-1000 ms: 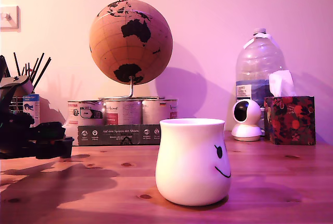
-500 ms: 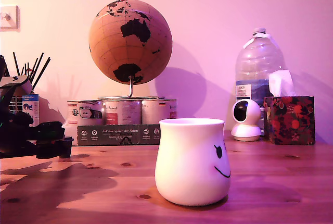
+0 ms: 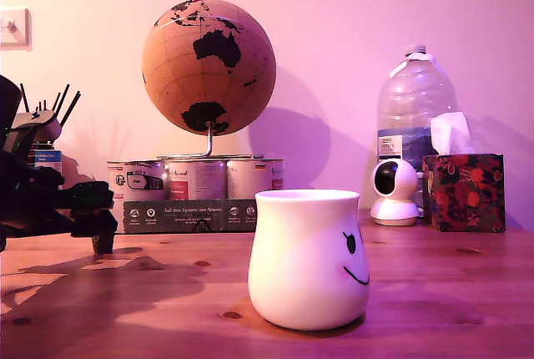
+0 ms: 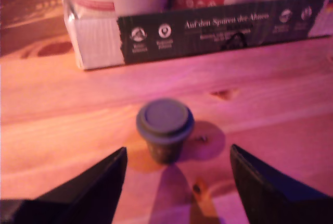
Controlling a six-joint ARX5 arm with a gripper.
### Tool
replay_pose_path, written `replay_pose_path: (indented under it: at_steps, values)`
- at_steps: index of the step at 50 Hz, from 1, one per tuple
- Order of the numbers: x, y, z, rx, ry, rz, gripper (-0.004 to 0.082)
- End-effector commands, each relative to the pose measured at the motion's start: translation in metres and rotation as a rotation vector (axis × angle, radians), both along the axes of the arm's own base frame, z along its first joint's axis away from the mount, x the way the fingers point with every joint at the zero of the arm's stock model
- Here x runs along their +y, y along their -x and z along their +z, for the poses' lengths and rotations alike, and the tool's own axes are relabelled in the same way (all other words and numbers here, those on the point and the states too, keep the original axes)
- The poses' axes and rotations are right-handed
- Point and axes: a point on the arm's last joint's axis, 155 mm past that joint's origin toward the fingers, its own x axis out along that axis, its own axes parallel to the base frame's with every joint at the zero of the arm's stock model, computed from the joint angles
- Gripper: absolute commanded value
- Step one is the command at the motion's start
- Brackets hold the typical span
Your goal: Pick up the coffee capsules from the table one by one and drop them inside the nearest coffee cup
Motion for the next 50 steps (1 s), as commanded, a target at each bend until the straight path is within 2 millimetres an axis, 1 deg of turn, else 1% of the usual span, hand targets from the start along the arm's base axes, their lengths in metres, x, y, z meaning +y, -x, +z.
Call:
replay_pose_path:
  at_steps: [1,8,32,40,44,46,50]
  values:
    - [0.002,-0.004,-0.005,0.008,-0.002,0.003,0.0572]
    - [0.001,-0.009,-0.013,0.021,-0.004,0.001,0.0572]
    - [-0.005,-0.036,-0.027,0.020,-0.024,-0.016,0.0571]
    - [-0.005,-0.038,-0.032,0.037,-0.026,-0.016,0.0562]
    - [-0.004,-0.039,-0.031,0.033,-0.026,-0.014,0.0514]
    - [-0.003,-0.039,-0.031,0.035,-0.026,-0.012,0.0473]
    - [-0.004,-0.038,-0.034,0.047,-0.022,-0.021,0.0364]
